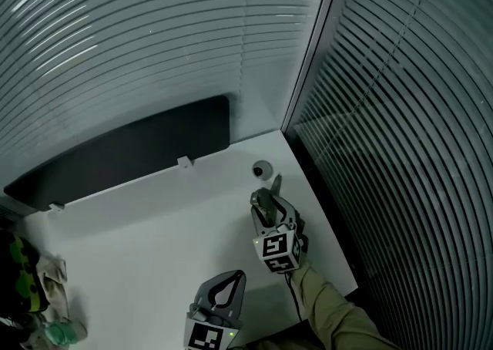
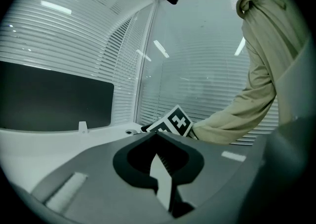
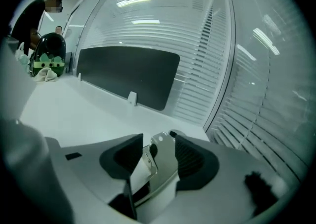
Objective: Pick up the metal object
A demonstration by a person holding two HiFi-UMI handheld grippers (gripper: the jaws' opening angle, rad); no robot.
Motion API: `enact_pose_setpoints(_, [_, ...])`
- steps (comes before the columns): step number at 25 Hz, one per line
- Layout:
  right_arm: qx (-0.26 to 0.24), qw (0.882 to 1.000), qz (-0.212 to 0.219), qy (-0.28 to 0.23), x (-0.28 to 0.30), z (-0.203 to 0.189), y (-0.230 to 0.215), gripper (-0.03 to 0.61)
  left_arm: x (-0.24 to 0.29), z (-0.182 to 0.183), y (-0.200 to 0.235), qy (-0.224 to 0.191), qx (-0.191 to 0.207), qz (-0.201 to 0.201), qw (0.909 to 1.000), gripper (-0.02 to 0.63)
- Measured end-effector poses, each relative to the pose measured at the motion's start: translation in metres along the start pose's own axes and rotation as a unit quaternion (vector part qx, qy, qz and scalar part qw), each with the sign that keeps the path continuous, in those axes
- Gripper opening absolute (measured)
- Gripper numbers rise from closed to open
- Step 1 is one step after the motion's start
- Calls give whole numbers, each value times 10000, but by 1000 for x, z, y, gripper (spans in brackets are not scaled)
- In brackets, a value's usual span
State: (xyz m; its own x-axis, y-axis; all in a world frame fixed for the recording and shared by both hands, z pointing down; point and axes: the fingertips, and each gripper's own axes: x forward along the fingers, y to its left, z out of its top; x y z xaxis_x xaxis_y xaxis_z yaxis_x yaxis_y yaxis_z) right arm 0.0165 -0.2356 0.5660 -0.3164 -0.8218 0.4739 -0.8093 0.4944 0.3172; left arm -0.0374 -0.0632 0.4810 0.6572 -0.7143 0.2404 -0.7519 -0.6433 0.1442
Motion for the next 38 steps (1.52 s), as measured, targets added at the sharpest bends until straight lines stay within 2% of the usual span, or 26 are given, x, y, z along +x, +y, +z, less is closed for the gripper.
enact_pose_setpoints(4, [-236,9993,-227,195,18,-4,-2,194,-3,-2,3,15,-36,59,10000,6])
enact_pose_setpoints(13, [-70,9972,-523,538,31,-13,-14,190,-9,-6,9,49,-141,210,9997,6])
enact_pose_setpoints(15, [-9,9967,-526,619,32,-15,-15,139,-10,-7,10,57,-157,237,9996,6])
enact_pose_setpoints(20, [-75,9959,-588,676,30,-16,-16,126,-10,-10,13,90,-128,253,9996,6])
enact_pose_setpoints(26, [-264,9945,-648,781,26,-18,-18,106,-1,-21,21,75,250,153,9995,6])
enact_pose_setpoints(31, [-110,9941,-815,708,18,-18,-31,80,12,-27,26,177,239,111,9995,6])
enact_pose_setpoints(35, [27,9929,-1046,570,6,-13,-50,34,26,-31,30,269,267,38,9993,6])
enact_pose_setpoints(38, [123,9939,-975,501,-1,-10,-56,9,35,-33,29,350,287,-56,9990,6])
